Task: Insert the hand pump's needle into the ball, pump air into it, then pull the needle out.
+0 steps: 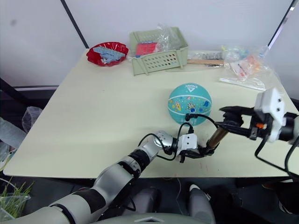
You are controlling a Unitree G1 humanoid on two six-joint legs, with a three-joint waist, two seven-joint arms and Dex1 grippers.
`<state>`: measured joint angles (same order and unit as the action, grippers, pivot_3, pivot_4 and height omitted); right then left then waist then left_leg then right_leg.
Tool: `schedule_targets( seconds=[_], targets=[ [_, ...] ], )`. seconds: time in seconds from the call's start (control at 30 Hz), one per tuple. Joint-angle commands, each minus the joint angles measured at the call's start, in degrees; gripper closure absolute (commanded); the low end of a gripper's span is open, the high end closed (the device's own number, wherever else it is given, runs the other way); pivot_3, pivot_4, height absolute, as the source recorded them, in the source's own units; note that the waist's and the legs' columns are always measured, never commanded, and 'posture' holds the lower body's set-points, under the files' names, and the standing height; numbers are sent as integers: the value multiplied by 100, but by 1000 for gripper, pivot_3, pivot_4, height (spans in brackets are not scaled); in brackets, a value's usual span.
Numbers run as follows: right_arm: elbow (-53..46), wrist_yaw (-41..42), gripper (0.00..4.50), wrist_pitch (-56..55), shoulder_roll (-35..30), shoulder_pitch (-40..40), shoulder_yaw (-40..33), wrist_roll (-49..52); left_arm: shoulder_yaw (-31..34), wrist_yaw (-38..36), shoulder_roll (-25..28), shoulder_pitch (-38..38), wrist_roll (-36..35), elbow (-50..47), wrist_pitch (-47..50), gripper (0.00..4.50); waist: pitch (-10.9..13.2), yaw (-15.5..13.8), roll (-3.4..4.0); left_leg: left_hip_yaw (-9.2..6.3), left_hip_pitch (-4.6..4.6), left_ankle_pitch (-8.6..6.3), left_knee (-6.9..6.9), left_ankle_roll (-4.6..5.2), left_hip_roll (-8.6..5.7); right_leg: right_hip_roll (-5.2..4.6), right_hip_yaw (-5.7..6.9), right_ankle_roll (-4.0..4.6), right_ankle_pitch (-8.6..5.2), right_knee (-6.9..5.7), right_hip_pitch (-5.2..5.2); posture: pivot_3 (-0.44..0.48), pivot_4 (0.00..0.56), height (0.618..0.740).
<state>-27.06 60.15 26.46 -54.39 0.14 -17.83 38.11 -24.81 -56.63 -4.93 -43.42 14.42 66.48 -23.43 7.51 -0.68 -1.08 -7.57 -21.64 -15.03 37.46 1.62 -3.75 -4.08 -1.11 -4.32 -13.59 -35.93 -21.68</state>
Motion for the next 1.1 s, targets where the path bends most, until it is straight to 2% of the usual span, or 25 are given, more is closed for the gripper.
schedule_targets(
  seconds=[0.03,0.23,0.47,0.6,0.8,1.1],
  targets=[
    [466,-153,2868,-550,293,343,659,-878,-211,-77,134,184,309,317,208,3520,-10,-1,-16,0,1,0,0,0,0,1,0,0,0,0,0,0,150,740],
    [865,-223,2868,-1392,584,620,934,-1470,-209,-68,131,192,304,305,213,3520,-26,4,-19,0,5,1,0,-1,1,4,-2,1,1,-1,2,0,150,740],
    [649,23,2868,-1383,533,480,496,-820,-214,-73,106,187,305,313,211,3520,-24,-4,-18,0,6,1,1,-1,1,5,-4,2,1,-1,3,0,150,740],
    [488,284,2868,-929,91,310,-85,-251,-212,-61,97,168,313,331,212,3520,-12,-21,1,1,-2,0,1,0,-6,-3,-5,3,2,0,-1,0,150,740],
    [251,331,2868,364,-824,-420,-1252,1077,-210,-59,111,177,323,354,195,3520,31,-35,51,-4,-18,0,1,0,-8,-8,1,4,1,2,-10,0,150,740],
    [418,307,2868,1412,-1452,-1256,-1934,1868,-217,-53,99,172,334,376,177,3520,42,-29,55,0,-25,0,-1,1,-7,-12,1,4,2,3,-18,0,150,740]
  ],
)
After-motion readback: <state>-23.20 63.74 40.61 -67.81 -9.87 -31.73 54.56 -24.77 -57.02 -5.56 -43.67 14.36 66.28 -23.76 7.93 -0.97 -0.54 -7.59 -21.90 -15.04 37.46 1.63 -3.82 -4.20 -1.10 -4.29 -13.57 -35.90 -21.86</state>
